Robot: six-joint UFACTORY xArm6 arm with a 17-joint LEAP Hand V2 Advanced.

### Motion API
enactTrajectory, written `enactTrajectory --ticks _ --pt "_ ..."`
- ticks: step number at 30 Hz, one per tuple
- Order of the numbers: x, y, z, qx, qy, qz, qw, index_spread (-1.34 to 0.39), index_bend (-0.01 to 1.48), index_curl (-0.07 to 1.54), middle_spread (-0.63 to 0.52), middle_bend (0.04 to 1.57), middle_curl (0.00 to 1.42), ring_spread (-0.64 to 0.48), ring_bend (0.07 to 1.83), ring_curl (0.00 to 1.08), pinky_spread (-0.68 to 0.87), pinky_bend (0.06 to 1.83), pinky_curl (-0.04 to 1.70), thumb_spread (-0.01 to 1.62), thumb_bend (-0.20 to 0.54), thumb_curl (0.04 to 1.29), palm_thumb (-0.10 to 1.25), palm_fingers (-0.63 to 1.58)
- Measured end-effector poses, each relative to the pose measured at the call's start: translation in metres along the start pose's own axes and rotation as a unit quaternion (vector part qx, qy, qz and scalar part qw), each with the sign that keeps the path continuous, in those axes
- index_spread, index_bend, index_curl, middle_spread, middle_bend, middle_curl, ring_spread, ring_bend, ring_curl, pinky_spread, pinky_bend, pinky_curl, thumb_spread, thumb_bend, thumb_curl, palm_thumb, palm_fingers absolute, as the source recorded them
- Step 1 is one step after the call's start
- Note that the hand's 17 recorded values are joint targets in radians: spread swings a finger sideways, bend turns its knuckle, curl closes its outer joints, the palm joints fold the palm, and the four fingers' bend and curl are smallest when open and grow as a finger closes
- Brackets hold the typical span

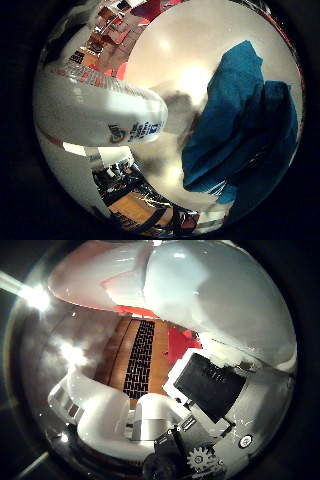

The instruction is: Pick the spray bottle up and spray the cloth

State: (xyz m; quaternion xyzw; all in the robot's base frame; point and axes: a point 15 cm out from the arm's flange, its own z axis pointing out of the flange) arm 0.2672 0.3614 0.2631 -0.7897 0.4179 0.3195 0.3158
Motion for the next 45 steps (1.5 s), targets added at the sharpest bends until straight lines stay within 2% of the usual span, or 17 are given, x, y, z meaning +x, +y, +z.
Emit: enactTrajectory --ticks 9,13,16,21,25,27,28,30,33,38,42,45 --pt "0.001 0.0 0.003 -0.003 0.0 -0.005 1.0 -0.24 1.04 0.91 -0.11 1.39 0.72 -0.23 1.3 0.81 -0.19 1.01 1.38 0.97 -0.02 0.72 0.98 1.11" --pt "0.002 0.001 0.005 -0.006 0.0 -0.007 1.0 -0.26 0.96 0.89 -0.12 1.33 0.71 -0.23 1.3 0.78 -0.21 1.01 1.29 0.93 -0.029 0.69 0.95 1.09" --pt "0.002 0.001 0.004 -0.007 0.001 -0.01 1.0 -0.29 0.79 0.87 -0.13 1.27 0.69 -0.22 1.27 0.74 -0.25 0.99 1.19 0.85 -0.032 0.68 0.92 1.05" --pt "0.004 0.003 0.004 -0.011 0.005 -0.017 1.0 -0.34 0.49 0.84 -0.17 1.06 0.65 -0.26 1.19 0.66 -0.38 0.99 1.01 0.73 -0.032 0.68 0.9 0.85" --pt "0.003 0.004 0.004 -0.012 0.005 -0.021 1.0 -0.41 0.27 0.78 -0.19 0.9 0.62 -0.29 1.17 0.62 -0.48 0.96 0.92 0.75 -0.027 0.67 0.9 0.63" --pt "0.002 0.004 0.005 -0.013 0.004 -0.022 1.0 -0.44 0.24 0.76 -0.2 0.81 0.6 -0.29 1.15 0.61 -0.48 0.91 0.9 0.8 -0.027 0.65 0.89 0.5" --pt "0.002 0.004 0.005 -0.013 0.004 -0.023 1.0 -0.45 0.24 0.74 -0.2 0.78 0.59 -0.29 1.13 0.6 -0.46 0.87 0.88 0.83 -0.023 0.65 0.89 0.43" --pt "0.001 0.005 0.004 -0.013 0.004 -0.027 1.0 -0.47 0.29 0.71 -0.18 0.72 0.56 -0.26 0.98 0.56 -0.33 0.73 0.87 0.94 -0.025 0.61 0.86 0.22" --pt "0.0 0.005 0.004 -0.015 0.003 -0.03 0.999 -0.46 0.32 0.64 -0.13 0.59 0.5 -0.17 0.82 0.49 -0.11 0.64 0.82 0.99 -0.029 0.58 0.82 0.12" --pt "-0.004 0.006 -0.005 -0.015 0.015 -0.059 0.998 -0.43 0.28 0.54 -0.07 0.43 0.42 -0.03 0.64 0.4 0.24 0.5 0.69 1.01 -0.025 0.54 0.8 0.12" --pt "-0.013 0.007 -0.012 -0.014 0.016 -0.073 0.997 -0.42 0.24 0.48 -0.05 0.37 0.39 0.02 0.55 0.36 0.35 0.42 0.59 1.0 -0.025 0.52 0.79 0.16" --pt "-0.017 0.011 -0.021 -0.017 0.022 -0.088 0.996 -0.41 0.21 0.46 -0.04 0.32 0.38 0.04 0.5 0.33 0.38 0.38 0.54 1.0 -0.024 0.51 0.79 0.19"
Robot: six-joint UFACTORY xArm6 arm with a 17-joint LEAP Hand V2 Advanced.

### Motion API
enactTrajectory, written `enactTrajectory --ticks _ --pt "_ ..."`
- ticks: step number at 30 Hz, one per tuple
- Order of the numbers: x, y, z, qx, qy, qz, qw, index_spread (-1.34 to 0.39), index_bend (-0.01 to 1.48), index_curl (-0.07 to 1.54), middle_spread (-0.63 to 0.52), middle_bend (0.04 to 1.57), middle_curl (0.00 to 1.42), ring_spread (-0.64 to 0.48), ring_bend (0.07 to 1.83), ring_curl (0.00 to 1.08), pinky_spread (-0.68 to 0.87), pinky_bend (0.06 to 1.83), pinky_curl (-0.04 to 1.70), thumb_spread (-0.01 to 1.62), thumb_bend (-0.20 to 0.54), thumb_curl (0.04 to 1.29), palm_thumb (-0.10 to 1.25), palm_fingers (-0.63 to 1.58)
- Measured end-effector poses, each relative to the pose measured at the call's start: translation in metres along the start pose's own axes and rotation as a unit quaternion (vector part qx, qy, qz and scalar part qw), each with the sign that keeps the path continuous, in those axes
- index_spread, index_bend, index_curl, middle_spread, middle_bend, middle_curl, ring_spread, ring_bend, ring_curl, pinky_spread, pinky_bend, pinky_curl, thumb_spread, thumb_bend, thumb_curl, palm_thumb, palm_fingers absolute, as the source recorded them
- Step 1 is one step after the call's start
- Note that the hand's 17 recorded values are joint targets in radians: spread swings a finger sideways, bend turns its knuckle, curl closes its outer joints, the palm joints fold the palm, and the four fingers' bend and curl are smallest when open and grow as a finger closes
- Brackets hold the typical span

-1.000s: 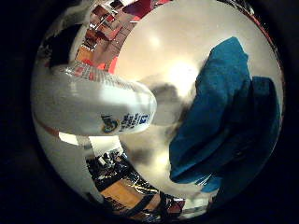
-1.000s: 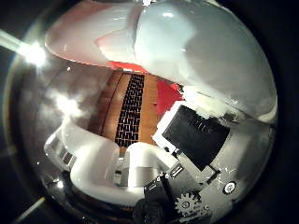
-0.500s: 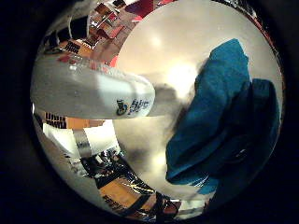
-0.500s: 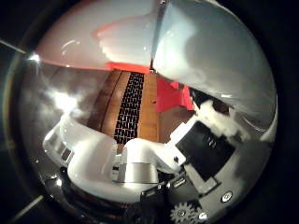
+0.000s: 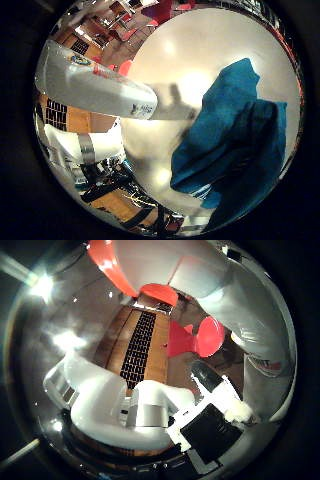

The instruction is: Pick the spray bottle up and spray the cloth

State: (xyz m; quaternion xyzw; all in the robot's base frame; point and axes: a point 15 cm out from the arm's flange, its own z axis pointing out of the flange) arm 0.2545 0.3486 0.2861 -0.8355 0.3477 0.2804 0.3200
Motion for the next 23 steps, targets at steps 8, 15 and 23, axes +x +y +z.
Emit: enactTrajectory --ticks 8,15,23 --pt "0.005 0.001 -0.027 0.013 0.01 0.0 1.0 -0.38 0.17 0.39 -0.02 0.25 0.36 0.08 0.42 0.3 0.4 0.33 0.44 1.0 -0.024 0.49 0.78 0.24" --pt "0.012 0.001 -0.052 0.029 0.022 0.002 0.999 -0.36 0.17 0.35 -0.01 0.22 0.36 0.08 0.39 0.29 0.4 0.33 0.39 1.0 -0.023 0.48 0.78 0.27" --pt "0.018 0.004 -0.06 0.032 0.023 0.01 0.999 -0.34 0.17 0.33 -0.01 0.2 0.37 0.08 0.37 0.28 0.41 0.34 0.35 1.0 -0.024 0.47 0.77 0.29"
